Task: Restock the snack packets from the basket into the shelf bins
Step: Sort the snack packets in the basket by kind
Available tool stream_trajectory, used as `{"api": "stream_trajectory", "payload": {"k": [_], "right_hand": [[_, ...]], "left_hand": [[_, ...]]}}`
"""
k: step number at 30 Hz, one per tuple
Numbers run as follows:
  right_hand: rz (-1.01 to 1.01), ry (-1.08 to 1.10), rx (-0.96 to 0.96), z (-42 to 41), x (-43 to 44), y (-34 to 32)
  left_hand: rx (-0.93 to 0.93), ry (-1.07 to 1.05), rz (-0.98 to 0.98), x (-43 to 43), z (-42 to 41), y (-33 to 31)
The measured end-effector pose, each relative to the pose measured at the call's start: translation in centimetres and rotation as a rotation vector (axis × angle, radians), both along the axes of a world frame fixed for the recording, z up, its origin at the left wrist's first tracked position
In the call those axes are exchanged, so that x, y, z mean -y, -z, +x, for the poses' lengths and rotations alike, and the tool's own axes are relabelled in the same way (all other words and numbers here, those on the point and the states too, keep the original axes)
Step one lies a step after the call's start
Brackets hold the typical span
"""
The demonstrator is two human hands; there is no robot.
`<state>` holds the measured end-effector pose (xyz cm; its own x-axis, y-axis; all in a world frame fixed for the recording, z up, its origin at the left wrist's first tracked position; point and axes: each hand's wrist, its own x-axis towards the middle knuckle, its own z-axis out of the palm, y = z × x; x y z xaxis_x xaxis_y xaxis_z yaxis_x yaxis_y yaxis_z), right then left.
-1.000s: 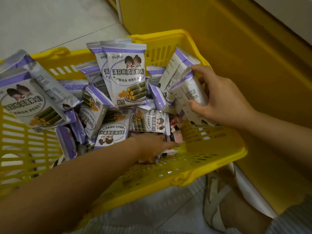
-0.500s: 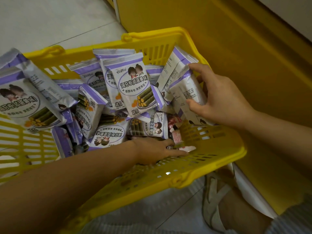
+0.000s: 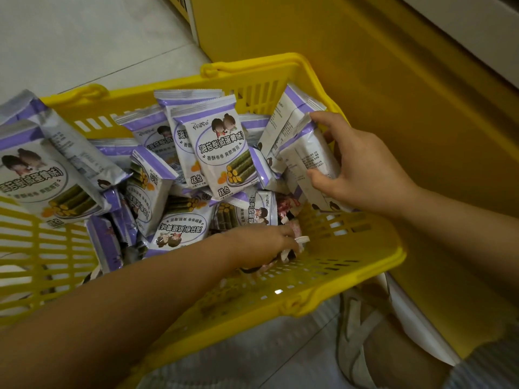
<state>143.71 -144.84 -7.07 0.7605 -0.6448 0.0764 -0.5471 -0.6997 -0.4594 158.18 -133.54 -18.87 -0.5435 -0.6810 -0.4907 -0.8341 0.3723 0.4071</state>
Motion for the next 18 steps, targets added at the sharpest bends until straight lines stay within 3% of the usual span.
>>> {"api": "stream_trajectory", "payload": {"k": [8, 14, 18], "right_hand": [[-0.056, 0.011, -0.002, -0.3, -0.5, -0.1], [-0.152, 0.028, 0.063, -0.1, -2.8, -1.4], [-0.197, 0.001, 0.17, 1.5, -5.2, -2.9]], "left_hand": [[0.005, -0.032, -0.082, -1.5, 1.1, -3.9], [-0.098, -0.242, -0.235, -4.4, 4.5, -8.9], [-0.034, -0.391, -0.287, -8.3, 9.0, -12.4]]}}
